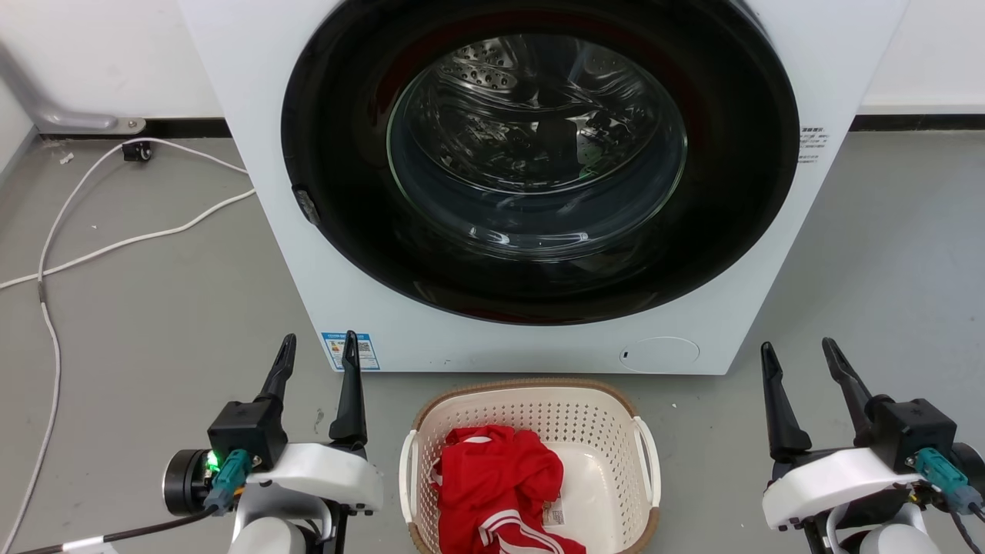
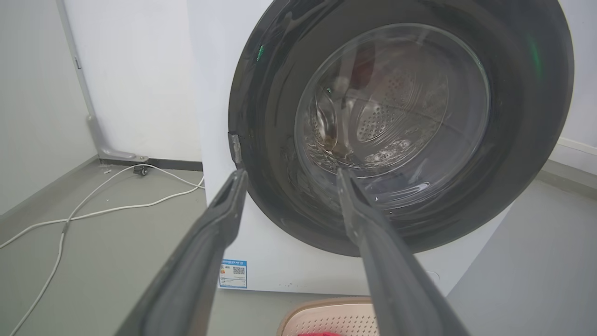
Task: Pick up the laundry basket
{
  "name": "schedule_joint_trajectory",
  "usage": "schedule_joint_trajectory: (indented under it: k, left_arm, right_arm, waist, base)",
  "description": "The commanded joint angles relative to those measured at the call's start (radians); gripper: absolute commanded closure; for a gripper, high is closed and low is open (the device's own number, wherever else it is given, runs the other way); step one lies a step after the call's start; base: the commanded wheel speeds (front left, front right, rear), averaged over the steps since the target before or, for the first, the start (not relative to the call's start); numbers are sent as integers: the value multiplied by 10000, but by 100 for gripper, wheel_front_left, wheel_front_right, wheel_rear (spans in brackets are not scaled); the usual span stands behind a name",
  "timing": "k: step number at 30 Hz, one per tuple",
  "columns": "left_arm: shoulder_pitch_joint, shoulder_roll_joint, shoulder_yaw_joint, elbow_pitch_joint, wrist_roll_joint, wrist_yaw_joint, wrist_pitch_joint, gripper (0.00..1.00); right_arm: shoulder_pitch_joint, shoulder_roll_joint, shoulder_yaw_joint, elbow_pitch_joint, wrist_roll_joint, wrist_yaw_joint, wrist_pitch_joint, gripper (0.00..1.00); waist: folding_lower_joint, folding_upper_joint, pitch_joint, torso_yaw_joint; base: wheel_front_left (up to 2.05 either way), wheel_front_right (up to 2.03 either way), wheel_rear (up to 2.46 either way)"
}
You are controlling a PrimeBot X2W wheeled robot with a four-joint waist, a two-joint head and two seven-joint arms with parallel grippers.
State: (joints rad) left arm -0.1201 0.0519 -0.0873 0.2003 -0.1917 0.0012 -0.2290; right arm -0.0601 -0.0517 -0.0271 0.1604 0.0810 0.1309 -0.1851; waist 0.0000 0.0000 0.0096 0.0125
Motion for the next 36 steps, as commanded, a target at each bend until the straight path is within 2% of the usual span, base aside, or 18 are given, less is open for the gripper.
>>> schedule_joint_trajectory:
  k: [1, 15, 36]
  left_arm:
    - [-95, 18, -33, -20, 263, 70, -98, 0]
    - [-98, -4, -120, 103, 1173, 180, -389, 0]
    - [-65, -13, -46, 300, 979, 134, -366, 0]
  right_arm:
    - [62, 17, -14, -54, -255, -3, -102, 0]
    - [115, 26, -49, -53, -1294, -3, -336, 0]
    - [61, 24, 24, -21, -1056, -3, -331, 0]
  waist:
    - [0, 0, -8, 6]
    - [0, 0, -10, 29]
    - [0, 0, -19, -42]
  base:
    - [0, 0, 0]
    - [0, 0, 0]
    - [0, 0, 0]
